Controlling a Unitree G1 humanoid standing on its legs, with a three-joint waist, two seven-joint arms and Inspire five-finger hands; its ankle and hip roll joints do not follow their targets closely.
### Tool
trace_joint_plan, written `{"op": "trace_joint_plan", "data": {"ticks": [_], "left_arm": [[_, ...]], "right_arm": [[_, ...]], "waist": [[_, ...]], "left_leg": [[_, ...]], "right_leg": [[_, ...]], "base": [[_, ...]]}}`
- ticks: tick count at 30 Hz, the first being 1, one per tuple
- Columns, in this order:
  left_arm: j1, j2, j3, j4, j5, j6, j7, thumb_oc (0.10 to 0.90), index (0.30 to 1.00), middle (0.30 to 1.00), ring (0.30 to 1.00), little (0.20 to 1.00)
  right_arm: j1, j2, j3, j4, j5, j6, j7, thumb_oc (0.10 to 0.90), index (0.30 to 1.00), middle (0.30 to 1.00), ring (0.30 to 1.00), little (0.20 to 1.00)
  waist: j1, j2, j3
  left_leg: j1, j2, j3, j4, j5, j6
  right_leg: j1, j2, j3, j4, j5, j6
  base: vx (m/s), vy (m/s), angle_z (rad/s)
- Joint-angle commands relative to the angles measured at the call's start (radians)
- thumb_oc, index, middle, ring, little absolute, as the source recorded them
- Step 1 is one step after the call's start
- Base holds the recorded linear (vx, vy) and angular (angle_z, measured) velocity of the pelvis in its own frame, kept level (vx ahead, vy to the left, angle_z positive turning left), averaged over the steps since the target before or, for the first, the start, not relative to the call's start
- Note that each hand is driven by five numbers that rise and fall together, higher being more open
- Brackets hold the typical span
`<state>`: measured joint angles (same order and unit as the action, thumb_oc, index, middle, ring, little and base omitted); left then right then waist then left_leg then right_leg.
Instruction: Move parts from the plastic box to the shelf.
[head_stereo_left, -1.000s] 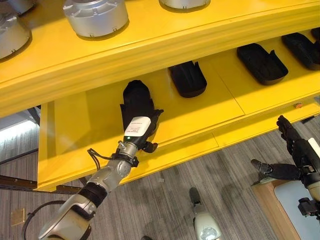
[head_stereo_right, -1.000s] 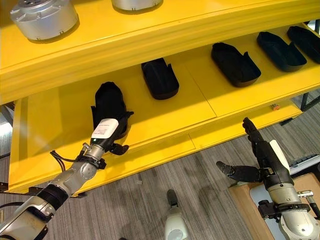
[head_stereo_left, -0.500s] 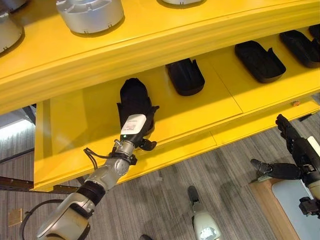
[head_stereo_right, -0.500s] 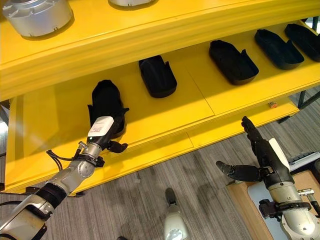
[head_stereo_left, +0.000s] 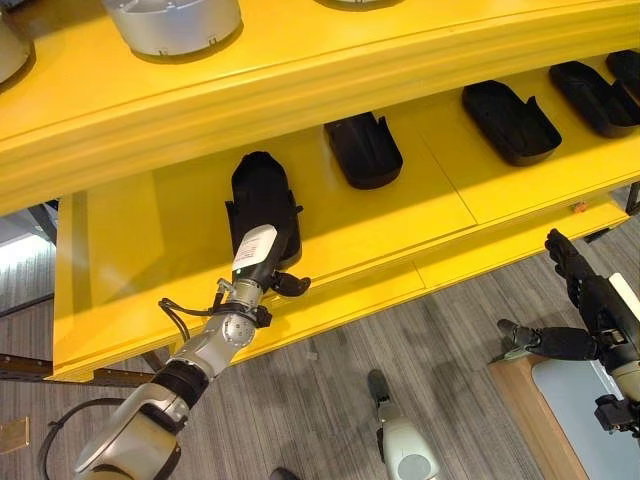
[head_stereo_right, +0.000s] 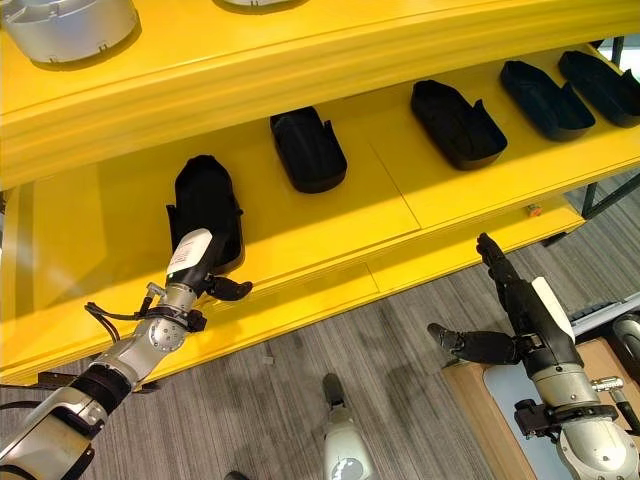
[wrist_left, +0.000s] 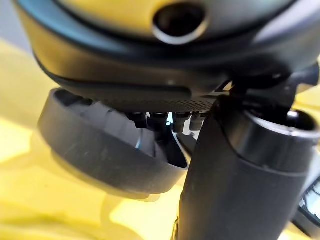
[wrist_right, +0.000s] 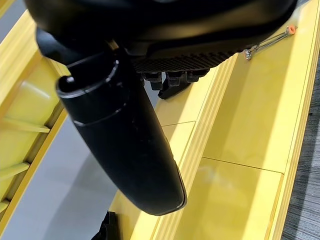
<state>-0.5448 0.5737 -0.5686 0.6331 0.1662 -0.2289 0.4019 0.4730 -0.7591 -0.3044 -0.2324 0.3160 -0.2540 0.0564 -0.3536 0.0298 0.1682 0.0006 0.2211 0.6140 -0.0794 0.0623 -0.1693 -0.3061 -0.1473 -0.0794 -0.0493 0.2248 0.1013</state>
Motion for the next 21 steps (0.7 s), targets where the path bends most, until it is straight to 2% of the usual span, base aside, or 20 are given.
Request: {"op": "trace_joint_plan", "data": {"ticks": [1, 15, 21], "left_arm": [[-0.195, 0.002, 0.147, 0.061, -0.066, -0.022, 0.051, 0.9, 1.0, 1.0, 1.0, 1.0], [-0.157, -0.003, 0.192, -0.047, -0.245, -0.078, 0.008, 0.9, 1.0, 1.0, 1.0, 1.0], [-0.165, 0.007, 0.207, -0.022, -0.244, -0.071, 0.004, 0.9, 1.0, 1.0, 1.0, 1.0]], "right_arm": [[-0.038, -0.058, -0.056, -0.126, 0.02, -0.11, -0.028, 0.9, 1.0, 1.0, 1.0, 1.0], [-0.043, -0.037, -0.061, -0.129, 0.013, -0.101, -0.014, 0.9, 1.0, 1.0, 1.0, 1.0], [-0.046, -0.04, -0.06, -0.125, 0.014, -0.096, 0.001, 0.9, 1.0, 1.0, 1.0, 1.0]], "waist": [[-0.039, 0.004, -0.02], [-0.033, 0.001, -0.029], [-0.035, -0.005, -0.035]], "left_leg": [[-0.009, 0.192, -0.007, 0.005, 0.177, -0.093], [-0.002, 0.193, -0.007, 0.005, 0.171, -0.093], [0.005, 0.193, -0.006, 0.005, 0.168, -0.093]], "right_leg": [[-0.026, -0.057, 0.075, 0.11, -0.051, 0.1], [-0.021, -0.052, 0.079, 0.107, -0.053, 0.097], [-0.013, -0.049, 0.079, 0.103, -0.052, 0.097]], "base": [[0.0, 0.0, 0.0], [0.0, 0.001, -0.01], [0.0, 0.0, 0.0]]}}
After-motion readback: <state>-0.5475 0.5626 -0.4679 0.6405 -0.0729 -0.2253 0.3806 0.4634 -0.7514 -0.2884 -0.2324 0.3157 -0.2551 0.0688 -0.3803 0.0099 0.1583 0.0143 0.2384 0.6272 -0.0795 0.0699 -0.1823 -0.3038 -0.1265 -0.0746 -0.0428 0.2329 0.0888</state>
